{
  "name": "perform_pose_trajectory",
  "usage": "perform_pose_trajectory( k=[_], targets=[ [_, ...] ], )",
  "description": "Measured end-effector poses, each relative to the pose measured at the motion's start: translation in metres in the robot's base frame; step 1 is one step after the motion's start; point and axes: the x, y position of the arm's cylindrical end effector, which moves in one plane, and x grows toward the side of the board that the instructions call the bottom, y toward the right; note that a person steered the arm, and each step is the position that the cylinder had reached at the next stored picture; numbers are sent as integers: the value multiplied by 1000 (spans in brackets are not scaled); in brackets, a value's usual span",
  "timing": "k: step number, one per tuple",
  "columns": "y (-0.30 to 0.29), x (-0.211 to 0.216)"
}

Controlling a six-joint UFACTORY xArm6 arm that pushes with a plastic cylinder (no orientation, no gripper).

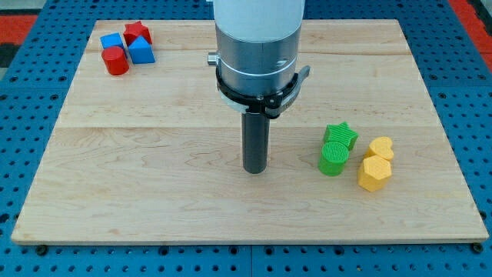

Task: Push the green blocks into the yellow blocks

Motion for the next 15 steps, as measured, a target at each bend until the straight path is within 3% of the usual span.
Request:
perform_pose_trajectory(
  k=[5,7,9,12,15],
  targets=[
    [20,10],
    [63,-36],
    [93,-7],
    [56,-42],
    [126,-60]
  ],
)
